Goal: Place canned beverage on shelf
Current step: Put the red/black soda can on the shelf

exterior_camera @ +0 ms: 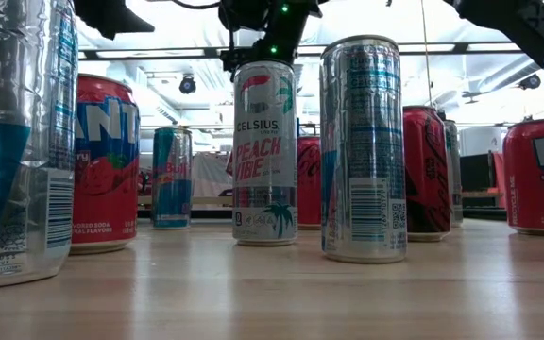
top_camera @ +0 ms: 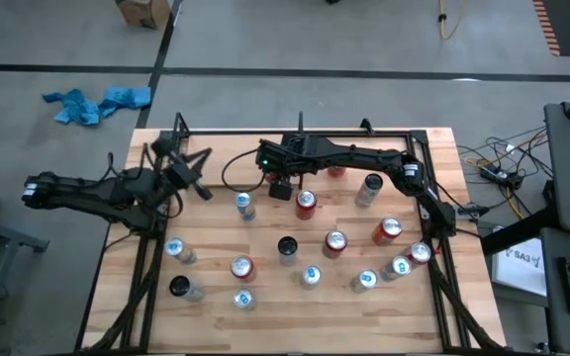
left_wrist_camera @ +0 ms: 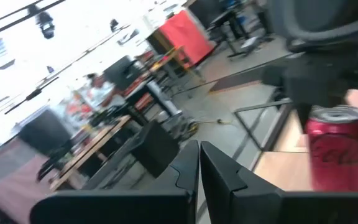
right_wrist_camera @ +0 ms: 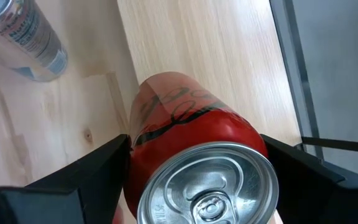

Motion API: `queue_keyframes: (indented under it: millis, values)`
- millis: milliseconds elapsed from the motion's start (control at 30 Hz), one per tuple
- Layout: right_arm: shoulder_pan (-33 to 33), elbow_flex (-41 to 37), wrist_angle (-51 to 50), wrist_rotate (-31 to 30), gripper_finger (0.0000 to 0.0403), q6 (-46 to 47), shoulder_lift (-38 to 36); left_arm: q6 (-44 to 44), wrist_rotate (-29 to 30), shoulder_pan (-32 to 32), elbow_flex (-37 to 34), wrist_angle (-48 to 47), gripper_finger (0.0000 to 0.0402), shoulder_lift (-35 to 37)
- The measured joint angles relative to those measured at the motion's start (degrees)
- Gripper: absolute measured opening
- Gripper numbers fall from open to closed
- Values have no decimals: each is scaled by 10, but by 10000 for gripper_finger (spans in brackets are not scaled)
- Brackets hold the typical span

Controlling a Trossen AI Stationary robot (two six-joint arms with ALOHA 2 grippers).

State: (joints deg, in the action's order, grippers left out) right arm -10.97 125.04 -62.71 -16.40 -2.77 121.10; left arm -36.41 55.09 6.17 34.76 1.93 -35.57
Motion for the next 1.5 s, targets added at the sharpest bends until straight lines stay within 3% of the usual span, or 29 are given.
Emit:
queue_keyframes:
  millis: [633,1500]
  values:
    - [-7,-23,22,0,320,18,0,50,13,0,0,-56,0,95]
    - [-32,-25,43,34,337,33,0,54,13,0,0,-60,0,100]
